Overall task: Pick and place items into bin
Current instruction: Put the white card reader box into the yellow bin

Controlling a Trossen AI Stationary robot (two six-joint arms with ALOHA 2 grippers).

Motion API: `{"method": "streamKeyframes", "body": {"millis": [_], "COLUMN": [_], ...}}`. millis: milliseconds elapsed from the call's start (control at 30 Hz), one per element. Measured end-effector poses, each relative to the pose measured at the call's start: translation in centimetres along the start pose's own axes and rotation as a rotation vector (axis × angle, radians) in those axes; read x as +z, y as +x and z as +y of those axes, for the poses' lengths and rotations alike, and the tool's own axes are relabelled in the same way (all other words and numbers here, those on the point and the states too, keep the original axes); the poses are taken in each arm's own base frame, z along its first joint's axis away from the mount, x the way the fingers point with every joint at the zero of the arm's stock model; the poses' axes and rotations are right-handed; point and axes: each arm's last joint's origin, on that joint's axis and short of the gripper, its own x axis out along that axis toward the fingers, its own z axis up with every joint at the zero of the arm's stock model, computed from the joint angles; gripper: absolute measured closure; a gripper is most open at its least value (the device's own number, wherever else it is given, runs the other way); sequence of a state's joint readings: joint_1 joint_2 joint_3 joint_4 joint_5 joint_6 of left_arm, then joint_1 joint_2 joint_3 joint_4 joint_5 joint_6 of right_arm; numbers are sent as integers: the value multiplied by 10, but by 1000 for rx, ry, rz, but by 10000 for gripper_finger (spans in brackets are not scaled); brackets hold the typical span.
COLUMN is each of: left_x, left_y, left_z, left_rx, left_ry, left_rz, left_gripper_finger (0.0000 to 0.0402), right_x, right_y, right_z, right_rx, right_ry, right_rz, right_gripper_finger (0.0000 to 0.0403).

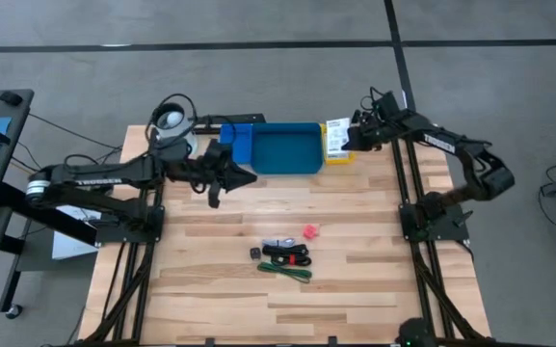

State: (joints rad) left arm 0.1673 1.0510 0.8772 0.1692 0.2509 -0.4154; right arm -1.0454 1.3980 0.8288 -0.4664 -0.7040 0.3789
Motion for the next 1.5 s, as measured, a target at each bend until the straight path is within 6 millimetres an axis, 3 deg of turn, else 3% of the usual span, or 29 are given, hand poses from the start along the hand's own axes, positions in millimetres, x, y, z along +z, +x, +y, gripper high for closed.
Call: {"method": "streamKeyframes", "body": {"millis": [233, 667, 1500], "left_x": [4, 3, 1], "left_y": [-11, -11, -11], "left_z": [-3, -3, -1], "left_rx": [49, 58, 92], "left_ry": [13, 11, 3], "left_rz": [-21, -15, 3], "left_gripper_finger": [392, 392, 392], "right_x": [2, 5, 7], "right_y": [11, 7, 9], "right_z": [-11, -17, -16], "right_rx": [-20, -50, -83], "right_ry": [2, 6, -15], "right_rz": [37, 5, -19], "right_gripper_finger": [370, 361, 242]}}
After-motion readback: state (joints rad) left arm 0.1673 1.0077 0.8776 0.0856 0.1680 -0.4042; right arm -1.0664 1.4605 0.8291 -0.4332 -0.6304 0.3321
